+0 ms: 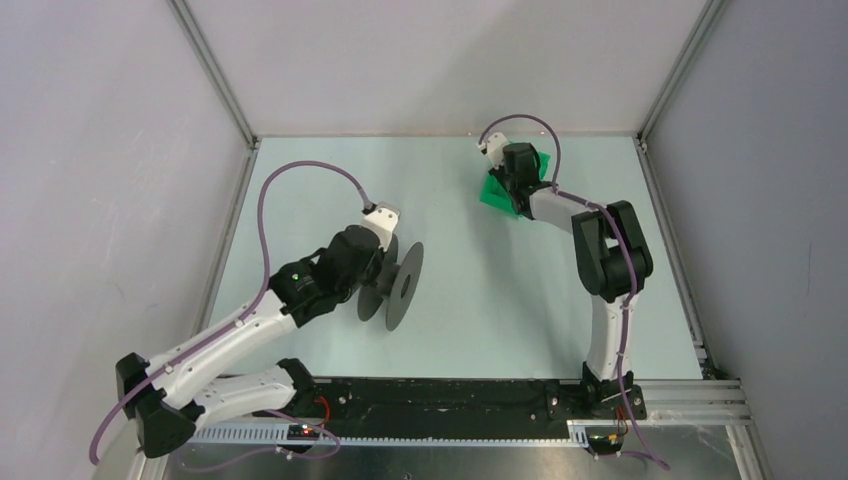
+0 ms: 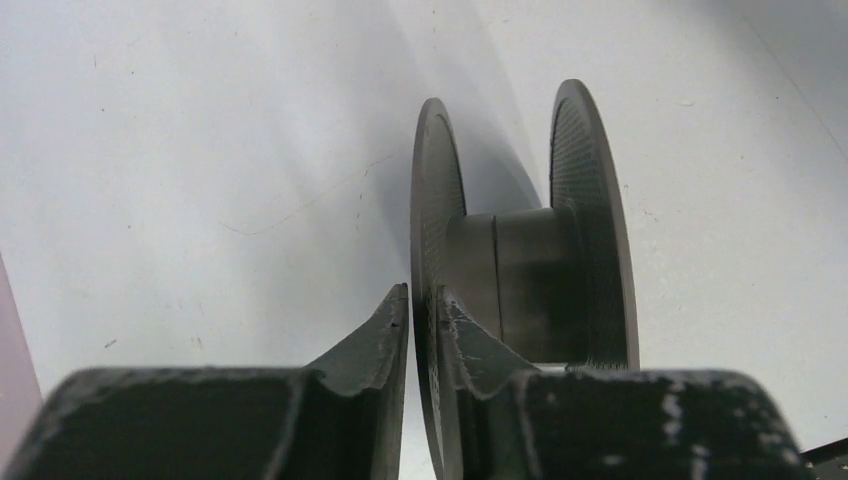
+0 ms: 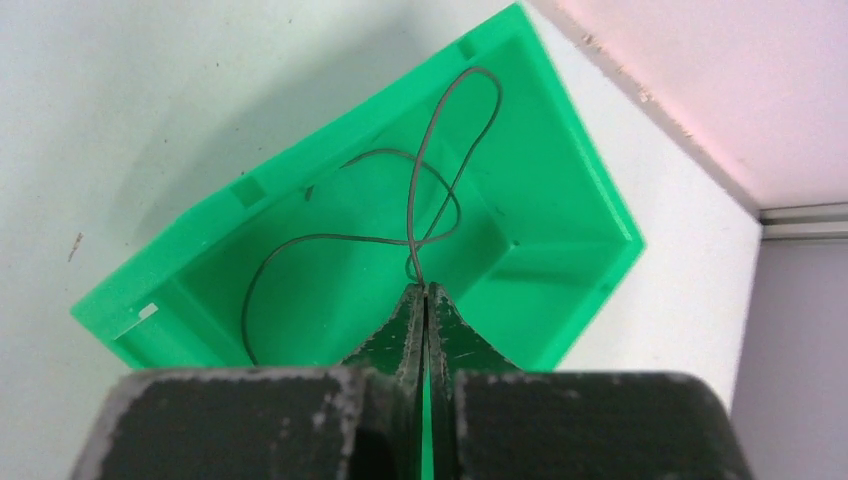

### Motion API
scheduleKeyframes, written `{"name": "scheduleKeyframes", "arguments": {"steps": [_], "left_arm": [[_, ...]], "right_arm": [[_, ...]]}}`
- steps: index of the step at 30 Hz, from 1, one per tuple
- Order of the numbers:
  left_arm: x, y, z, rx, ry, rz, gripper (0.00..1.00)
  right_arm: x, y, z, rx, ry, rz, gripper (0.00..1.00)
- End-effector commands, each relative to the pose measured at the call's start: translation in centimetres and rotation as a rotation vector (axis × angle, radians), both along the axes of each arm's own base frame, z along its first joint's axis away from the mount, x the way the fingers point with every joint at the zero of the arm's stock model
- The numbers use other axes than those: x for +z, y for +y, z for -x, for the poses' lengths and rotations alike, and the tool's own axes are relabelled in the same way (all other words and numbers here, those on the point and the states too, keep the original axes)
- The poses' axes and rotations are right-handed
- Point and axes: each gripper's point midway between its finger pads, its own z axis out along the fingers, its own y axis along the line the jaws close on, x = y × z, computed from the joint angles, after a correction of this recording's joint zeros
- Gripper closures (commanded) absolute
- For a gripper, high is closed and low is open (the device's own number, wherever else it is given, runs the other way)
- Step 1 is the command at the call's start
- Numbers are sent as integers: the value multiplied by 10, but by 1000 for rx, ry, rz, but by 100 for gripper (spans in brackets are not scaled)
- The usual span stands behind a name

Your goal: Wrap the cables

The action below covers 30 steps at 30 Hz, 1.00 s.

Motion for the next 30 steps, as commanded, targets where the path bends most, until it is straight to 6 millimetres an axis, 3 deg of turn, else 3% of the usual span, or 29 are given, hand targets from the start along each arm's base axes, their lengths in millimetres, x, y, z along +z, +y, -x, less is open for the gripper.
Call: {"name": "scheduleKeyframes", "arguments": {"steps": [1, 8, 14, 21, 22, 23, 25, 30], "left_arm": [[25, -9, -8, 5, -52, 63, 79], [22, -11, -6, -12, -41, 60, 80], [23, -12, -3, -28, -33, 68, 95], [24, -36, 3, -92, 30, 146, 100], [21, -40, 1, -94, 44, 143, 100], [26, -44, 0, -100, 46, 160, 100], [29, -52, -4, -106, 58, 164, 100], [33, -66, -7, -121, 86, 187, 100]], "right_arm": [[103, 12, 4, -24, -186, 9, 100], [178, 29, 50, -40, -261, -1, 100], [224, 49, 117, -30, -245, -106, 100], [215, 64, 217, 34, -58, -320, 100], [199, 68, 231, 39, -13, -340, 100], [202, 70, 244, 68, -6, -384, 100], [176, 74, 271, 118, 79, -430, 100], [144, 68, 304, 98, 160, -552, 100]]}}
